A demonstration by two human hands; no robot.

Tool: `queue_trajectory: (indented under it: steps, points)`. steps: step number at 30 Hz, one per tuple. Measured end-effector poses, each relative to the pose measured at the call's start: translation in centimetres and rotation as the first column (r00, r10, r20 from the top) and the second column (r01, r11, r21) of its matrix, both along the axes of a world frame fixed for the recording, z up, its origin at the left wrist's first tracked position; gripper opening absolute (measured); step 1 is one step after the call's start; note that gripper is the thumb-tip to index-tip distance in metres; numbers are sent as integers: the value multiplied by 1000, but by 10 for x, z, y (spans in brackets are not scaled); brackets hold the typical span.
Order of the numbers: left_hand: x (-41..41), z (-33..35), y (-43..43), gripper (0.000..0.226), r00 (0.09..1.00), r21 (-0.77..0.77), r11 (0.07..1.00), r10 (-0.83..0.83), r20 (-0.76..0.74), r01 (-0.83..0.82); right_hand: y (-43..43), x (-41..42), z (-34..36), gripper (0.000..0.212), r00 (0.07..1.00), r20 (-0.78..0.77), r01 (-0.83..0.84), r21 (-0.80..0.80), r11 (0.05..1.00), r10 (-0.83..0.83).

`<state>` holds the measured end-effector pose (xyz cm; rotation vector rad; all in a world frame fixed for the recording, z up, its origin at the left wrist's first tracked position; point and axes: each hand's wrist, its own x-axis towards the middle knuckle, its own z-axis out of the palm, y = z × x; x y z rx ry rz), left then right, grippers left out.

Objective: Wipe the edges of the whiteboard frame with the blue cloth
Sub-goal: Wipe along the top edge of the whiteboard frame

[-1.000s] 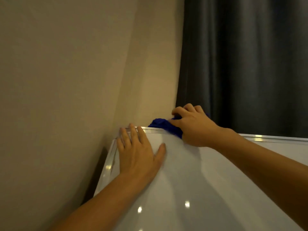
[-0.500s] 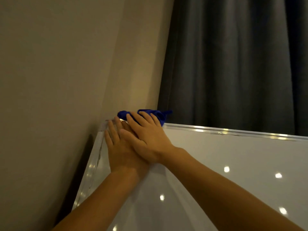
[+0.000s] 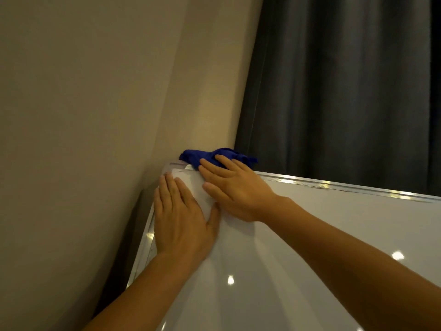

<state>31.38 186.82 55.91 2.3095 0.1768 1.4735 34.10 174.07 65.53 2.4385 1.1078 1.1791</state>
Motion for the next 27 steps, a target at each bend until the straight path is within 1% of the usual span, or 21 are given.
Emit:
queue_trajectory:
  steps: [1,4,7,10,14,18,21,22,24,25,27]
  points:
    - [4,-1,1,106,999,-3,1000,27,-46,-27,-13,2,-3,67,999,33,36,-10,999,-36]
    - [11,-1,-3,108,997,34,997,66,-43,-65,-55,6,-10,73,987,106,126,-25,992,-122]
    - [7,8,-22,108,995,82,995,66,-72,-60,-90,7,-13,75,972,141,191,-10,982,-187]
    - [6,16,-64,107,995,158,987,-1,-99,17,-123,8,-14,76,963,154,223,15,975,-223]
    - [3,24,-128,107,987,245,962,-87,-138,119,-182,9,-12,71,960,132,241,72,968,-248]
    - [2,20,-195,110,984,307,944,-77,-161,124,-272,9,-16,73,948,108,285,138,949,-300]
    - [7,16,-248,111,983,323,941,-49,-175,104,-360,6,-23,79,931,62,337,222,915,-359]
    - [9,17,-255,111,984,330,938,-44,-174,101,-372,6,-24,78,928,43,349,249,903,-371]
    - [14,18,-312,109,985,341,935,-38,-168,94,-413,4,-28,73,934,31,336,270,902,-357]
    - [16,21,-321,107,986,347,933,-38,-162,93,-402,7,-27,70,947,32,300,263,917,-319]
    - [17,25,-370,107,986,367,928,-6,-168,68,-408,11,-27,65,975,37,205,252,946,-221]
